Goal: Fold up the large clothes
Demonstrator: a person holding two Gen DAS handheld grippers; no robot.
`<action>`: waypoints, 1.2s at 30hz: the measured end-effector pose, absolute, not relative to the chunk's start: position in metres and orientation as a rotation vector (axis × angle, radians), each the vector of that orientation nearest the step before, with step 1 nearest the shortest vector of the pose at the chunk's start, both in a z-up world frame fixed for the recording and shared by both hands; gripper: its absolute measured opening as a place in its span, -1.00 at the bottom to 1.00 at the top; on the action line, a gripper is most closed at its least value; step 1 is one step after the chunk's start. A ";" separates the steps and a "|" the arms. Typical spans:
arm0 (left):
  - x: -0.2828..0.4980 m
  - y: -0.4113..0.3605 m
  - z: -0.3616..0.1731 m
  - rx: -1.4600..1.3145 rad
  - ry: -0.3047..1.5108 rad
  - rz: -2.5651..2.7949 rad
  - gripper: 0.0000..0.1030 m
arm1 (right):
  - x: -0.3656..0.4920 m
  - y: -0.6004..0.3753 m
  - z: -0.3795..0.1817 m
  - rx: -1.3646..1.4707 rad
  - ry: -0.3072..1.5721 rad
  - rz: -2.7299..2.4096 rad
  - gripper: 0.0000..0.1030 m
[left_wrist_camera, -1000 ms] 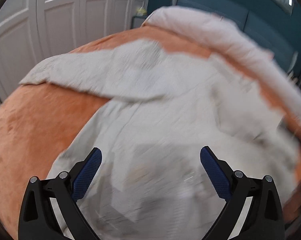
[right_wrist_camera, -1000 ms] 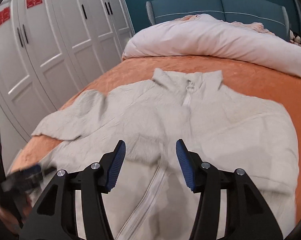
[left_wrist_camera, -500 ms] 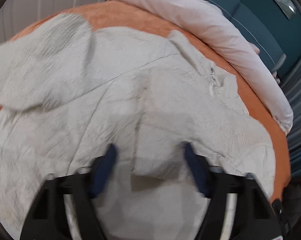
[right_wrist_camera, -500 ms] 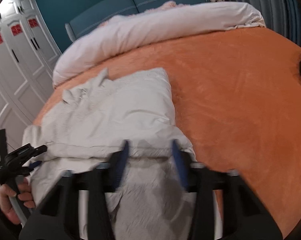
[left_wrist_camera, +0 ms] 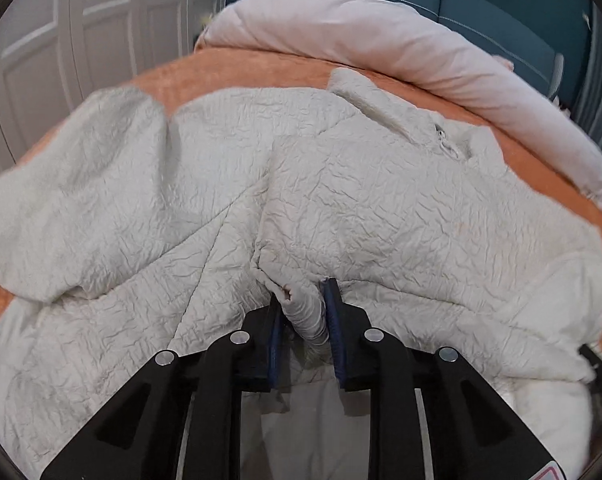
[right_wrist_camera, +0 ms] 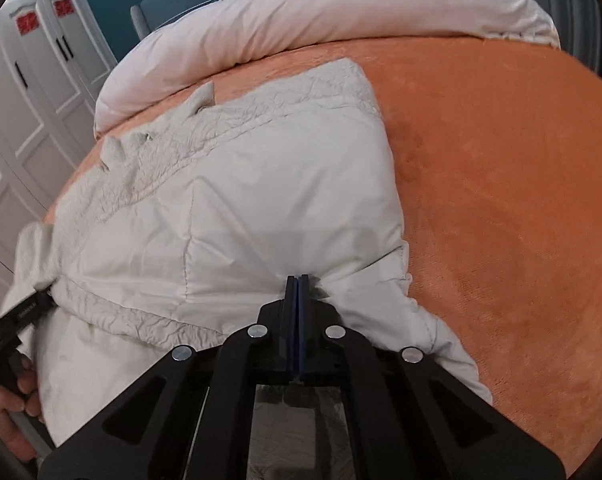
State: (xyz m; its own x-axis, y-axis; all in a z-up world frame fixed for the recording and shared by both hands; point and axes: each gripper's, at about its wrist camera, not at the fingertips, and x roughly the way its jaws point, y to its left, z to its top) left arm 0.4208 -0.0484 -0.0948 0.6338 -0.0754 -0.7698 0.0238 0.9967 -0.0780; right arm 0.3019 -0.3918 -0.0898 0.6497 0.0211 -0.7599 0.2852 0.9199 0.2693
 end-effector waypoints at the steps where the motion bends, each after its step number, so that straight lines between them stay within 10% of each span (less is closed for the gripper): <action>1: 0.420 -0.049 -0.096 -0.051 0.878 -0.052 -0.57 | 0.302 -0.393 -0.091 0.387 0.851 -0.153 -1.00; 12: 0.346 0.050 -0.049 -0.282 0.853 -0.024 0.22 | 0.226 -0.346 -0.025 0.315 0.722 -0.153 -0.88; 28: 0.347 0.396 -0.071 -0.809 0.763 0.519 0.38 | 0.160 -0.147 -0.062 0.010 0.788 0.098 -0.24; 31: 0.356 0.405 -0.080 -0.895 0.747 0.506 0.31 | 0.164 -0.148 -0.064 0.028 0.801 0.108 -0.21; 33: 0.367 0.400 -0.073 -0.872 0.736 0.455 -0.51 | 0.166 -0.151 -0.067 0.053 0.809 0.120 -0.20; 36: 0.372 0.378 -0.040 -0.798 0.703 0.364 -0.96 | 0.166 -0.153 -0.069 0.065 0.809 0.128 -0.18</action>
State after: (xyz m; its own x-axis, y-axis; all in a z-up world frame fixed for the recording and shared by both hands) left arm 0.3719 0.3785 -0.0395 0.7179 0.0400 -0.6950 -0.5445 0.6543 -0.5248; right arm 0.1660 -0.1530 -0.0694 0.6829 0.1386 -0.7172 -0.0890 0.9903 0.1066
